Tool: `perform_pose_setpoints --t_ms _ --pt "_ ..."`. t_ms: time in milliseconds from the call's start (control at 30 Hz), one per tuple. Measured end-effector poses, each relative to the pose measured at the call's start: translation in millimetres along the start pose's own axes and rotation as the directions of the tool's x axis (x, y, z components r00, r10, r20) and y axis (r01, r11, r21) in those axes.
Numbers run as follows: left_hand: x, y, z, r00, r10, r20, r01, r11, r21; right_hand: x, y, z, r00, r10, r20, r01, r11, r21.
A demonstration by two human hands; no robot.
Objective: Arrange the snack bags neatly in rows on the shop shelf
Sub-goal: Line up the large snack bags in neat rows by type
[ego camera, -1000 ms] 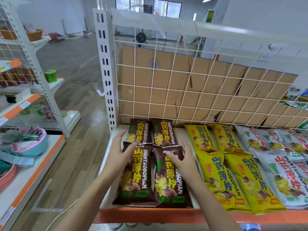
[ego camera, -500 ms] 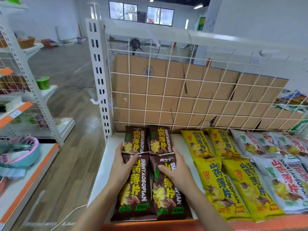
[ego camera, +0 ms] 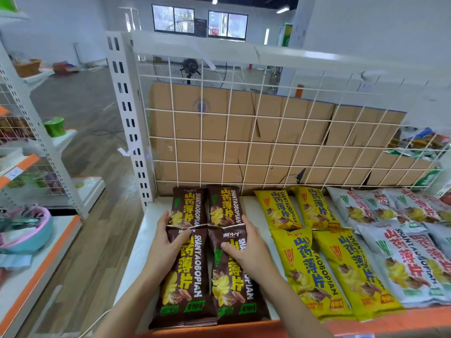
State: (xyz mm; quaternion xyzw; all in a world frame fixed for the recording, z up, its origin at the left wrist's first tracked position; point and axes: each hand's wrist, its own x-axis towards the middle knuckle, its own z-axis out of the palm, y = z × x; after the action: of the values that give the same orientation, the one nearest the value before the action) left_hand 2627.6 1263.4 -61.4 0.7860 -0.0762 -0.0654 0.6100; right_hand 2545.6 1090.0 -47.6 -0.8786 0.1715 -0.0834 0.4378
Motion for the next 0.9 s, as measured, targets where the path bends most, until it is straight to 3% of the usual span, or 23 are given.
perform_pose_setpoints --t_ms 167,267,433,533,667,800,900 --pt "2 2 -5 1.000 -0.020 -0.010 0.020 1.000 -0.012 3 0 -3 0.999 -0.023 0.034 0.023 1.000 -0.004" --pt "-2 12 -8 0.999 -0.009 -0.051 0.010 1.000 0.013 -1 -2 -8 0.996 -0.077 0.036 0.081 0.990 -0.117" --pt "-11 42 3 0.968 0.208 -0.140 -0.169 0.955 0.245 -3 -4 -48 0.977 -0.212 0.006 0.207 0.950 -0.234" --pt "-15 63 30 0.948 0.307 -0.081 -0.274 0.920 0.280 5 10 -83 0.973 -0.229 -0.034 0.210 0.936 -0.283" --pt "-15 80 84 0.927 0.372 0.040 -0.367 0.885 0.288 20 48 -134 0.983 -0.152 -0.107 0.109 0.938 -0.329" --pt "-13 84 146 0.929 0.331 0.165 -0.366 0.887 0.282 35 85 -174 0.996 -0.047 -0.079 0.021 0.955 -0.295" --pt "-8 79 187 0.950 0.215 0.225 -0.283 0.898 0.338 46 102 -188 1.000 -0.001 -0.026 -0.008 0.950 -0.312"
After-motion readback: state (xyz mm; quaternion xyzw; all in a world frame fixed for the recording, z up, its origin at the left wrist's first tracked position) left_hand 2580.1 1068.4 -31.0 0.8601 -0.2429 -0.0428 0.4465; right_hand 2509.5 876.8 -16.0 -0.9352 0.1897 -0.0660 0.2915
